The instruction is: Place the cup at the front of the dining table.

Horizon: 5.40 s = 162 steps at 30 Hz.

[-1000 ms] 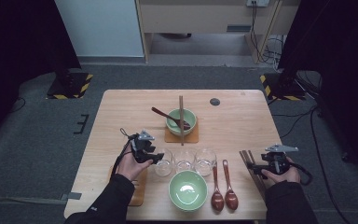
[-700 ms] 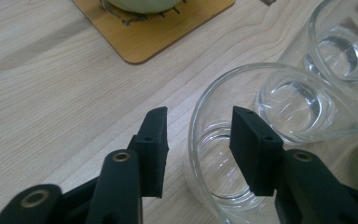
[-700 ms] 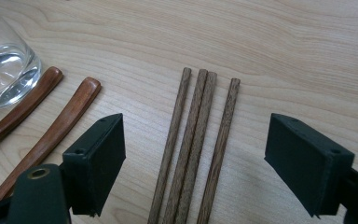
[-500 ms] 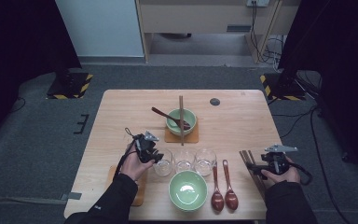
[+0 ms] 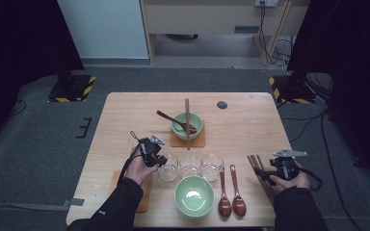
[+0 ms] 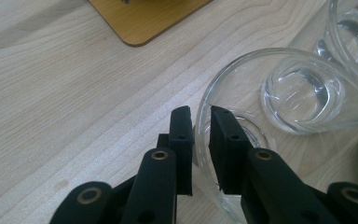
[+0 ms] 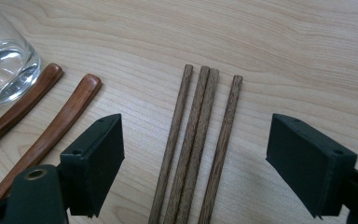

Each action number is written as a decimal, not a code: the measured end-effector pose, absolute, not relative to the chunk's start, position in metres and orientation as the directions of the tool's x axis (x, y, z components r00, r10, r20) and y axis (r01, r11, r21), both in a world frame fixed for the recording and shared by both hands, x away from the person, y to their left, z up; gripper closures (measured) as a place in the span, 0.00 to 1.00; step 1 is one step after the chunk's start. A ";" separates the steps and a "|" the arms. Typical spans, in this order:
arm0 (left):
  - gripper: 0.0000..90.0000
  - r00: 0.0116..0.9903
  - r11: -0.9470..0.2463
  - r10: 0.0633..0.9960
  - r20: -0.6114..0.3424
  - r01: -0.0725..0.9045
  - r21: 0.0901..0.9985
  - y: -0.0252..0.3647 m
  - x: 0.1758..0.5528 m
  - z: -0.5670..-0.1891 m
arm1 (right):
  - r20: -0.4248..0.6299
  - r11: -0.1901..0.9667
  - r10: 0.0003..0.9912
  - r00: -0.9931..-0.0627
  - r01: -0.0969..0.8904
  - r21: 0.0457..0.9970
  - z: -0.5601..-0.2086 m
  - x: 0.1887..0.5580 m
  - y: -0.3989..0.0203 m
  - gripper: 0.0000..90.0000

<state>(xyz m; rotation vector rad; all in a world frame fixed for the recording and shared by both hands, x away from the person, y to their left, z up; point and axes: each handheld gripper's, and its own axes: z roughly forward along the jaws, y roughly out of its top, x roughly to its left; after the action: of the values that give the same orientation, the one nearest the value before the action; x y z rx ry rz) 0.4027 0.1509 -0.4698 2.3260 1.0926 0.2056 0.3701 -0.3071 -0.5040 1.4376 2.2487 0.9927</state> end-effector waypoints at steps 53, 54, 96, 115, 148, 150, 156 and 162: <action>0.92 0.607 -0.435 0.789 -0.094 0.660 0.612 0.169 0.396 -0.443 | 0.117 0.286 0.875 -0.469 0.698 0.657 -0.508 0.370 -0.305 0.20; 0.92 0.604 -0.427 0.791 -0.102 0.663 0.615 0.170 0.396 -0.442 | 0.116 0.288 0.875 -0.470 0.697 0.657 -0.508 0.370 -0.305 0.20; 0.93 0.485 -0.293 0.869 -0.099 0.665 0.687 0.202 0.421 -0.431 | 0.113 0.292 0.877 -0.468 0.704 0.648 -0.510 0.371 -0.306 0.20; 0.93 0.455 -0.291 0.885 -0.095 0.702 0.650 0.196 0.451 -0.452 | 0.119 0.286 0.878 -0.464 0.706 0.648 -0.510 0.371 -0.306 0.19; 0.93 0.402 -0.259 0.910 -0.103 0.743 0.617 0.195 0.474 -0.461 | 0.118 0.287 0.877 -0.465 0.705 0.648 -0.510 0.370 -0.306 0.19; 0.93 0.401 -0.257 0.910 -0.106 0.747 0.613 0.196 0.474 -0.461 | 0.119 0.288 0.877 -0.466 0.706 0.647 -0.510 0.370 -0.306 0.19; 0.93 0.397 -0.254 0.912 -0.104 0.747 0.615 0.195 0.476 -0.461 | 0.118 0.288 0.877 -0.465 0.707 0.647 -0.510 0.370 -0.306 0.19; 0.92 0.393 -0.260 0.916 -0.084 0.738 0.622 0.190 0.477 -0.461 | 0.120 0.289 0.877 -0.466 0.708 0.644 -0.510 0.370 -0.305 0.19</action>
<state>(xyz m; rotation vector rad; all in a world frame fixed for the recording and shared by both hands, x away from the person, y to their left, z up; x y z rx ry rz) 0.4772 0.1903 -0.4614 2.0716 1.4096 0.3953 0.3702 -0.3052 -0.5104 1.4535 2.3021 0.9445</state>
